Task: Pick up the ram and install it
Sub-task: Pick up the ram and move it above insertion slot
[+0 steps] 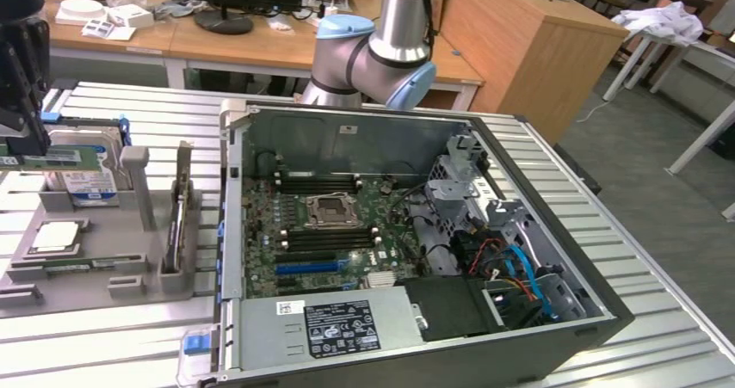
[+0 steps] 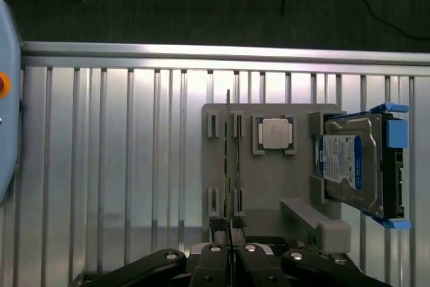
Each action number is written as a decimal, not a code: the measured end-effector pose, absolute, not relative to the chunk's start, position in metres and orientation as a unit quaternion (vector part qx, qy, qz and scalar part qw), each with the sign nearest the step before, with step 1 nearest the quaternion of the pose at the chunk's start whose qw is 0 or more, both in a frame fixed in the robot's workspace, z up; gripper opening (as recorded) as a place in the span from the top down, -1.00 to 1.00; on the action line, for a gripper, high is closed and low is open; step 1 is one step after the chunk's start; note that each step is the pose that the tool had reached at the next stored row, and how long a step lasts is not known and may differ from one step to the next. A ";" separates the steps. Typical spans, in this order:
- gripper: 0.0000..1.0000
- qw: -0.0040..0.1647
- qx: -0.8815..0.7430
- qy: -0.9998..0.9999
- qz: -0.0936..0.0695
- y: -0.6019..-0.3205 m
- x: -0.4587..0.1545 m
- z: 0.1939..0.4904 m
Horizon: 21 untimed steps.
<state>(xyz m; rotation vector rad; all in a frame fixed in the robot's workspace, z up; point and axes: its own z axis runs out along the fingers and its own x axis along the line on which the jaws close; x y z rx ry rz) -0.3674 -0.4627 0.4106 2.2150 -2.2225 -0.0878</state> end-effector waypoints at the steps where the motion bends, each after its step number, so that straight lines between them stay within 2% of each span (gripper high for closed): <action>1: 0.76 0.001 0.706 -0.708 -0.028 -0.463 -0.367 0.411; 21: 0.76 0.001 0.706 -0.708 -0.028 -0.463 -0.336 0.411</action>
